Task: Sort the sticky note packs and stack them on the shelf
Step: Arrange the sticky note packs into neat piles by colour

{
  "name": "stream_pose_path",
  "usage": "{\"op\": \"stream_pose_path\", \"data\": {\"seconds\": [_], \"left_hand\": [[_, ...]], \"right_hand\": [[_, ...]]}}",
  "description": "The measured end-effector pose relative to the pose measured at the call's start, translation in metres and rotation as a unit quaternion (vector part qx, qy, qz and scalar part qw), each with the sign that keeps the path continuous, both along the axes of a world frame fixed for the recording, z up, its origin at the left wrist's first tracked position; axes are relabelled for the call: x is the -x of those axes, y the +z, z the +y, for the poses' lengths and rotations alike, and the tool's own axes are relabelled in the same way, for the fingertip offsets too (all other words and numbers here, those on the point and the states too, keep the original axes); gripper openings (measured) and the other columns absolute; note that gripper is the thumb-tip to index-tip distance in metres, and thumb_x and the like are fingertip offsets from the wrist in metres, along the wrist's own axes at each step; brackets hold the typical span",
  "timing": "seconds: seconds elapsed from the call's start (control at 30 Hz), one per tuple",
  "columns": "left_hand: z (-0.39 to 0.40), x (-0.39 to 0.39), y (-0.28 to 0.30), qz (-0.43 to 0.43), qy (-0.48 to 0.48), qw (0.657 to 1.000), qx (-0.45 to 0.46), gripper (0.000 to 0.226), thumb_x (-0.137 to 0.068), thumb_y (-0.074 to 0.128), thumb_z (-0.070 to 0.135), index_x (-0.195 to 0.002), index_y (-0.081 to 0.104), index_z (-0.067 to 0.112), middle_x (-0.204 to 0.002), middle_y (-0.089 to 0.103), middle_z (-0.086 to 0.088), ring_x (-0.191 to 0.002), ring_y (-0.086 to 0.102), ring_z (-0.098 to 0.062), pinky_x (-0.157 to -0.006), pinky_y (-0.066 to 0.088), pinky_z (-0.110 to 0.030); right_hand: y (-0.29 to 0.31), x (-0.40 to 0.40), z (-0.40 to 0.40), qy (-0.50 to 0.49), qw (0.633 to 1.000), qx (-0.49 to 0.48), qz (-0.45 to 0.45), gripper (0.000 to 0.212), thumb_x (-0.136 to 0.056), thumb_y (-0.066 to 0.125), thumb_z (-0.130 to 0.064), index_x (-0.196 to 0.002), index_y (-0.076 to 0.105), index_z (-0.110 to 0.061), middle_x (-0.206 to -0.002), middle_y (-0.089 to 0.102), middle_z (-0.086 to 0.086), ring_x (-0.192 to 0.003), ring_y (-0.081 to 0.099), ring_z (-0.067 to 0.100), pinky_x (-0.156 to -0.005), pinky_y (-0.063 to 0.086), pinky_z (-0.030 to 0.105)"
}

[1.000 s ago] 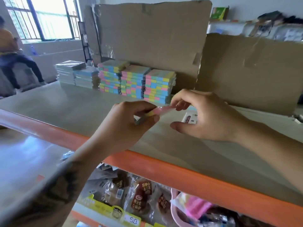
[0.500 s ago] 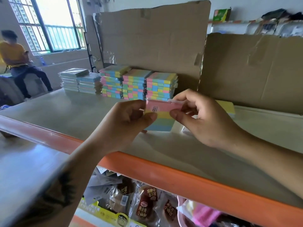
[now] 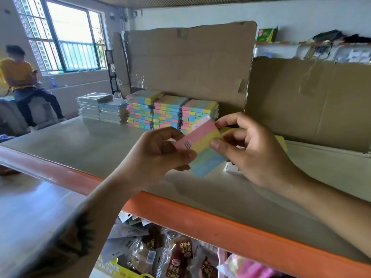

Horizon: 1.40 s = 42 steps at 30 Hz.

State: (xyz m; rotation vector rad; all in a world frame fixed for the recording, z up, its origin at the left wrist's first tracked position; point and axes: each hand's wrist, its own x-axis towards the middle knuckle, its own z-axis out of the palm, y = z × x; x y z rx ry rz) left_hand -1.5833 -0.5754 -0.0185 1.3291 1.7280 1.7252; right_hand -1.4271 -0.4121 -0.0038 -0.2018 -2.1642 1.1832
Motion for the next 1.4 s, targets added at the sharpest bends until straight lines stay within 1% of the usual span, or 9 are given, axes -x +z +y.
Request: {"op": "stream_pose_path", "data": {"seconds": [0.13,0.23,0.37,0.57,0.73,0.9,1.03,1.27,1.4], "left_hand": [[0.001,-0.002,0.001,-0.004,0.009,0.999,0.033,0.042,-0.063,0.087,0.027,-0.09,0.067,0.004,-0.079,0.075,-0.018,-0.079,0.072,-0.045,-0.09,0.054,-0.06],[0.001,-0.001,0.003,-0.019,0.029,0.999,0.033,0.037,-0.064,0.094,0.016,-0.087,0.066,0.005,-0.082,0.076,-0.021,-0.078,0.074,-0.035,-0.092,0.055,-0.054],[0.0,-0.004,0.006,-0.02,0.009,0.998,0.052,0.034,-0.068,0.086,0.021,-0.089,0.066,0.004,-0.085,0.076,-0.023,-0.078,0.075,-0.032,-0.095,0.053,-0.056],[-0.005,-0.005,0.006,0.052,-0.012,0.997,0.056,0.039,-0.065,0.084,0.044,-0.089,0.073,0.014,-0.084,0.078,-0.011,-0.081,0.074,-0.024,-0.089,0.053,-0.044],[-0.026,0.008,0.018,0.217,0.001,0.97,0.113,0.035,-0.076,0.077,0.064,-0.096,0.072,0.036,-0.096,0.074,0.015,-0.097,0.068,0.0,-0.087,0.052,-0.025],[-0.053,0.045,0.022,0.403,0.117,0.828,0.371,0.099,-0.055,0.022,0.109,-0.142,0.033,0.064,-0.153,0.041,0.03,-0.141,0.038,-0.005,-0.115,0.031,-0.038],[-0.057,0.067,0.015,0.371,0.137,0.819,0.415,0.109,-0.047,0.01,0.111,-0.145,0.026,0.067,-0.162,0.025,0.026,-0.151,0.023,-0.008,-0.123,0.02,-0.043],[-0.052,0.074,0.006,0.352,0.124,0.824,0.427,0.087,-0.064,0.037,0.1,-0.144,0.023,0.069,-0.162,0.021,0.028,-0.152,0.015,-0.006,-0.124,0.017,-0.045],[-0.053,0.077,0.004,0.352,0.125,0.827,0.42,0.085,-0.065,0.038,0.1,-0.143,0.025,0.069,-0.162,0.022,0.028,-0.152,0.016,-0.006,-0.124,0.017,-0.045]], "right_hand": [[-0.004,0.0,0.005,-0.032,0.992,-0.122,-0.014,0.038,-0.093,0.074,-0.034,-0.129,0.065,-0.037,-0.107,0.067,-0.017,-0.085,0.063,-0.002,-0.07,0.048,0.015],[-0.01,0.0,0.005,-0.043,0.96,-0.267,-0.064,0.087,-0.079,0.075,-0.065,-0.154,0.044,-0.034,-0.13,0.044,-0.017,-0.124,0.045,-0.006,-0.104,0.035,0.012],[-0.012,0.001,-0.002,-0.066,0.935,-0.335,-0.095,0.111,-0.068,0.059,-0.082,-0.161,0.03,-0.03,-0.13,0.034,-0.01,-0.13,0.037,0.003,-0.11,0.028,0.014],[-0.004,-0.005,-0.009,-0.067,0.934,-0.345,-0.066,0.086,-0.067,0.067,-0.065,-0.146,0.047,-0.036,-0.128,0.055,-0.007,-0.119,0.057,0.015,-0.098,0.051,0.04],[0.016,0.004,-0.006,-0.037,0.936,-0.346,-0.052,0.055,-0.067,0.073,-0.056,-0.117,0.064,-0.036,-0.115,0.064,-0.014,-0.105,0.063,0.009,-0.087,0.055,0.037],[0.056,0.069,0.007,-0.076,0.936,-0.33,-0.098,0.06,-0.058,0.066,-0.067,-0.113,0.064,-0.042,-0.105,0.068,-0.011,-0.097,0.062,0.014,-0.088,0.052,0.036],[0.087,0.134,0.021,-0.095,0.917,-0.347,-0.174,0.063,-0.061,0.064,-0.068,-0.118,0.065,-0.041,-0.111,0.067,-0.008,-0.105,0.062,0.022,-0.093,0.047,0.038],[0.094,0.195,0.039,-0.111,0.911,-0.325,-0.228,0.045,-0.068,0.074,-0.065,-0.105,0.069,-0.04,-0.123,0.068,-0.002,-0.108,0.061,0.022,-0.104,0.046,0.05],[0.088,0.203,0.041,-0.097,0.913,-0.313,-0.242,0.036,-0.072,0.076,-0.058,-0.102,0.071,-0.039,-0.123,0.067,-0.004,-0.109,0.061,0.02,-0.092,0.045,0.038]]}}
